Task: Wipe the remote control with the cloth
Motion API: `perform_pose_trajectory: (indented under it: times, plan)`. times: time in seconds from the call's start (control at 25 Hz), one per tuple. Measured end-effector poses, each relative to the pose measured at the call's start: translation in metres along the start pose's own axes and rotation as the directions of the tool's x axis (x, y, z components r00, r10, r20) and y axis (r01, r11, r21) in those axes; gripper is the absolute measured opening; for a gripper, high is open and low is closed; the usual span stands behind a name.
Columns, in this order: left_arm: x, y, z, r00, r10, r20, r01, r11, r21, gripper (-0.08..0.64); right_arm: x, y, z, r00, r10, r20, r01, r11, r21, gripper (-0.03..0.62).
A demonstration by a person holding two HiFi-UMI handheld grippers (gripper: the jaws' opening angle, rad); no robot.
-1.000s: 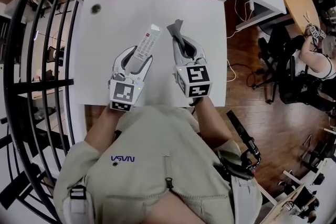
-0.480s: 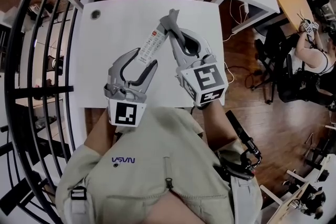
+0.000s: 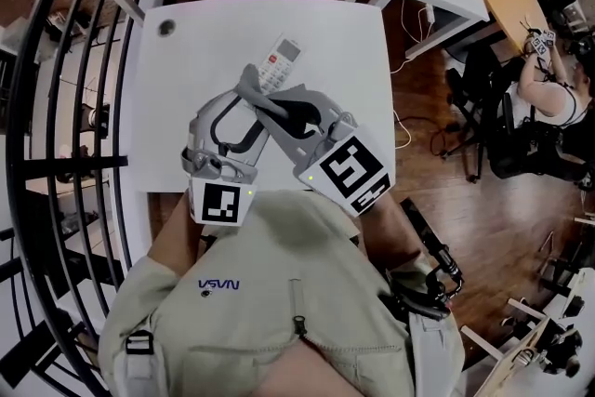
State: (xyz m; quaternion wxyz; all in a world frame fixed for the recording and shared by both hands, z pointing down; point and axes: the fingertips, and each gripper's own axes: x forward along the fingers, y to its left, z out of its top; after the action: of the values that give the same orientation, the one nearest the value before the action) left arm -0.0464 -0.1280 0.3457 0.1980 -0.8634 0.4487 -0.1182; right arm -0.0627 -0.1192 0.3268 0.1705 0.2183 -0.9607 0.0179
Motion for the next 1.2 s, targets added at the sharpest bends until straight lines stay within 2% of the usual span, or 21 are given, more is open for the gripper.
perform_pose_trajectory:
  times: [0.08, 0.16, 0.28, 0.36, 0.48, 0.68, 0.84, 0.92, 1.0, 1.04, 1.12, 1.16, 1.2]
  plan:
    - [-0.001, 0.0, 0.002, 1.0, -0.003, 0.005, 0.003, 1.0, -0.003, 0.241, -0.004, -0.009, 0.003, 0.999, -0.042, 0.005, 0.042, 0.999, -0.013, 0.028]
    - [-0.002, -0.001, 0.005, 1.0, -0.006, 0.012, 0.006, 1.0, 0.002, 0.241, -0.014, -0.036, 0.009, 0.986, -0.162, 0.035, 0.162, 0.987, -0.007, 0.028]
    - [-0.004, -0.005, 0.012, 1.0, -0.006, 0.03, 0.004, 0.999, 0.047, 0.241, -0.034, -0.086, 0.012, 0.932, -0.361, 0.042, 0.362, 0.932, -0.01, 0.028]
    - [-0.006, -0.01, 0.015, 0.999, 0.0, 0.052, -0.005, 0.997, 0.082, 0.241, -0.036, -0.101, 0.008, 0.914, -0.406, 0.007, 0.405, 0.913, -0.043, 0.028]
    - [-0.007, -0.016, 0.018, 0.998, 0.0, 0.065, -0.009, 0.992, 0.129, 0.241, -0.025, -0.087, 0.011, 0.938, -0.345, -0.026, 0.341, 0.935, -0.102, 0.028]
    - [-0.006, -0.015, 0.015, 0.999, -0.003, 0.053, -0.004, 0.991, 0.134, 0.241, -0.009, -0.032, 0.008, 0.989, -0.14, -0.039, 0.134, 0.983, -0.122, 0.028]
    - [-0.005, -0.01, 0.014, 0.999, -0.014, 0.046, 0.009, 0.995, 0.095, 0.241, -0.007, 0.005, 0.007, 0.998, 0.004, -0.06, -0.013, 0.989, -0.15, 0.028]
    - [-0.004, -0.006, 0.013, 0.998, -0.028, 0.051, 0.026, 0.999, 0.04, 0.241, -0.008, 0.006, 0.009, 0.999, 0.015, -0.038, -0.02, 0.99, -0.138, 0.028]
    - [-0.004, 0.0, 0.01, 0.997, -0.038, 0.06, 0.043, 0.996, -0.08, 0.241, -0.013, -0.011, 0.013, 0.999, -0.045, 0.004, 0.045, 0.993, -0.106, 0.028]
    - [-0.004, 0.004, 0.008, 0.997, -0.031, 0.07, 0.044, 0.982, -0.185, 0.241, -0.018, -0.026, 0.014, 0.994, -0.105, 0.021, 0.107, 0.99, -0.09, 0.028]
    - [-0.006, 0.013, 0.007, 0.995, -0.005, 0.104, 0.045, 0.918, -0.394, 0.241, -0.029, -0.061, 0.01, 0.968, -0.249, 0.035, 0.251, 0.966, -0.059, 0.028]
    - [-0.006, 0.017, 0.008, 0.993, -0.002, 0.121, 0.055, 0.896, -0.441, 0.241, -0.033, -0.077, 0.006, 0.95, -0.31, 0.03, 0.311, 0.949, -0.051, 0.028]
    - [-0.007, 0.02, 0.008, 0.991, -0.005, 0.133, 0.065, 0.889, -0.453, 0.241, -0.036, -0.089, 0.001, 0.936, -0.353, 0.018, 0.353, 0.934, -0.048, 0.028]
